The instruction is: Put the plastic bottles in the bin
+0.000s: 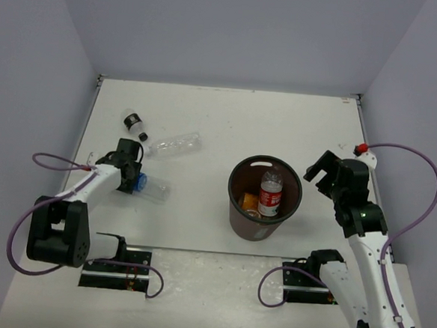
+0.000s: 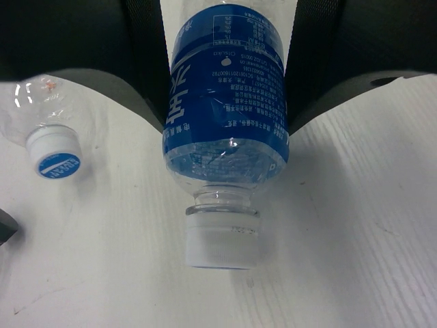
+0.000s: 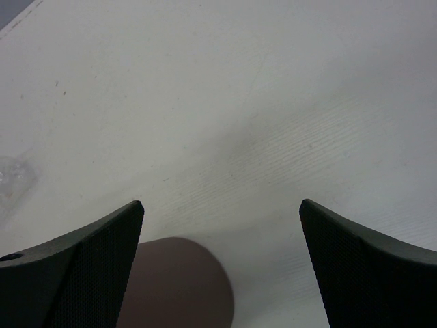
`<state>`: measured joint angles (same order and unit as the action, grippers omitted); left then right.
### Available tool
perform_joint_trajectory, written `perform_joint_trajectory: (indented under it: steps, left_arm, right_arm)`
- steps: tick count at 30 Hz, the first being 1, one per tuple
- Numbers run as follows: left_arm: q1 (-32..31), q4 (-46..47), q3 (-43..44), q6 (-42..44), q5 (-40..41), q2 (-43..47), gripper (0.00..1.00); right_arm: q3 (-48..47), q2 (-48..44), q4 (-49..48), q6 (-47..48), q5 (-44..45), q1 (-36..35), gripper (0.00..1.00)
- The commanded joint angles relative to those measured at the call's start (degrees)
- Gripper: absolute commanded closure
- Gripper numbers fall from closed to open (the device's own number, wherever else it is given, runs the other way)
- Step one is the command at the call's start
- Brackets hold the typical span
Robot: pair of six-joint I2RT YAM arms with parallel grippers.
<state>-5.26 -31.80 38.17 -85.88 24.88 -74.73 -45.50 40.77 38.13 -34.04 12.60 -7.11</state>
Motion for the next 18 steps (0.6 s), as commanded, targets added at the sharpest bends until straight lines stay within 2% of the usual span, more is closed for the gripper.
perform_joint_trajectory:
  steps: [1,5,7,9,11,12,13,15,16,17,18]
  left_arm:
    - [0.5,-8.2,3.4,1.6,5.7,9.8,0.68]
    - [0.4,-8.0,6.1,8.0,5.4,20.0,0.72]
    - [0.4,-3.2,7.5,13.0,1.6,23.4,0.73]
    - [0.3,4.8,9.4,23.7,-5.8,27.2,0.73]
    - [-0.5,19.9,11.8,30.5,-22.0,27.6,0.73]
    - [-1.2,23.4,14.4,33.3,-27.2,26.9,0.73]
    - [-2.7,24.3,17.2,35.6,-28.8,25.7,0.73]
    - [-14.7,24.4,26.4,44.3,-26.5,21.3,0.73]
    - [-20.1,24.8,28.3,47.3,-24.0,20.3,0.73]
    - [-29.0,26.3,29.9,49.8,-18.7,19.0,0.73]
    - [-33.3,27.7,31.2,53.0,-16.9,17.1,0.72]
  right_arm:
    - [0.4,-1.4,-1.1,0.4,0.7,0.1,0.01]
    - [0.5,-2.2,-1.1,0.4,0.6,0.1,0.01]
    - [0.3,-2.3,-1.1,0.4,0.6,0.1,0.01]
    - [0.1,-2.4,-1.1,0.5,0.4,0.1,0.01]
    - [0.2,-2.5,-1.2,0.5,0.5,0.2,0.01]
    - [0.4,-2.5,-1.2,0.5,0.6,0.1,0.01]
    - [0.4,-2.5,-1.3,0.5,0.6,0.1,0.01]
    - [0.8,-2.2,-1.6,0.6,0.3,0.2,0.01]
    - [0.8,-2.1,-1.7,0.7,0.1,0.1,0.01]
    - [0.7,-1.9,-1.7,0.7,0.1,0.1,0.01]
    - [0.7,-1.7,-1.7,0.8,0.0,0.1,0.01]
